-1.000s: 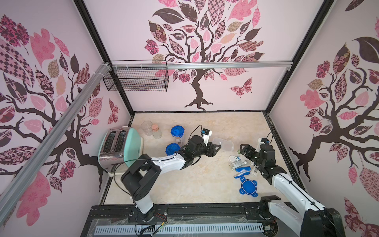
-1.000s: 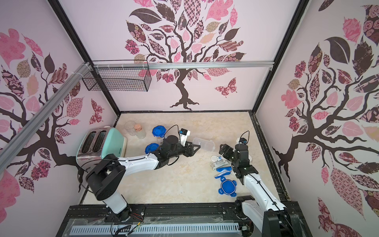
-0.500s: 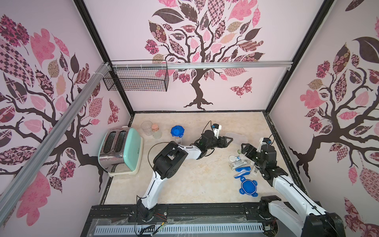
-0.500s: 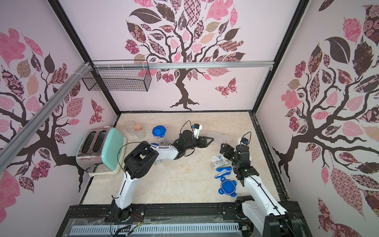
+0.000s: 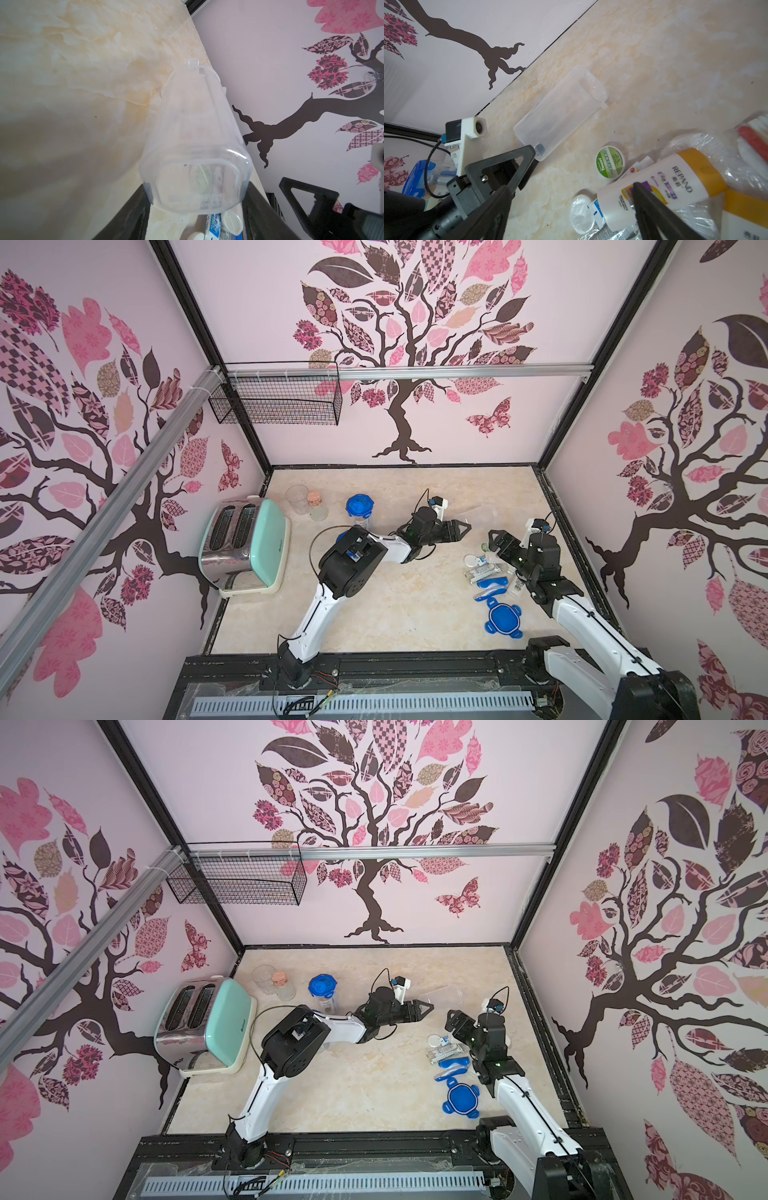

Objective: Take out toiletry kits
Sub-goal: Place the container at the center of the board.

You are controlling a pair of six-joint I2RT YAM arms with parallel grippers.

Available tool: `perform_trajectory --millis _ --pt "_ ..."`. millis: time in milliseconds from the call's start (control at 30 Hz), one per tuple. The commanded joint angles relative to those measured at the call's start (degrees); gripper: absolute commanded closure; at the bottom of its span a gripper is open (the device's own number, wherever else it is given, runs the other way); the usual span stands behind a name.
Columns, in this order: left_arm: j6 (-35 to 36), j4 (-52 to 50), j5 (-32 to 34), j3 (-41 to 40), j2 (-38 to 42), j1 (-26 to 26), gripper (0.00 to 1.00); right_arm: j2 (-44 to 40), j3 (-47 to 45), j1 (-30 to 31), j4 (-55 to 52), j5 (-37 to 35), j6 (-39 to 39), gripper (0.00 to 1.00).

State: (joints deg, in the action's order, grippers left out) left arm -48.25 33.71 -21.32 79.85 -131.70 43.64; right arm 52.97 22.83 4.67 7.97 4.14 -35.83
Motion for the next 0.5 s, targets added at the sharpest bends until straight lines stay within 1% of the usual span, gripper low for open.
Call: perform_trajectory --millis 0,67,200,233,300,367,467 --pt "-0.53 -4.29 -0.64 -2.11 2.19 -0.31 0.52 0.14 0.03 -0.30 0.04 0.25 -0.02 0.07" --pt "-0.48 -4.35 -0.52 -3.72 3.09 -0.31 0.48 0.13 0.02 -0.31 -0.01 0.33 -0.02 0.07" --pt "-0.28 -5.56 -0.38 -6.70 5.11 -0.31 0.43 0.24 0.03 -0.36 0.12 0.52 -0.02 0.06" --pt "-0.19 -6.56 -0.56 -6.94 5.49 -0.31 0.38 0.36 0.04 -0.34 0.12 0.59 -0.02 0.06" --pt "0.34 -8.45 -0.74 -7.78 6.40 -0.26 0.35 0.39 0.02 -0.36 0.12 0.78 -0.11 0.06" --pt "0.67 -9.53 -0.82 -8.65 7.43 -0.31 0.30 0.42 0.09 -0.34 0.14 0.91 -0.11 0.06" --pt "1.84 -12.30 -1.42 -9.23 8.68 -0.31 0.28 0.47 0.02 -0.36 0.11 1.04 -0.12 0.06"
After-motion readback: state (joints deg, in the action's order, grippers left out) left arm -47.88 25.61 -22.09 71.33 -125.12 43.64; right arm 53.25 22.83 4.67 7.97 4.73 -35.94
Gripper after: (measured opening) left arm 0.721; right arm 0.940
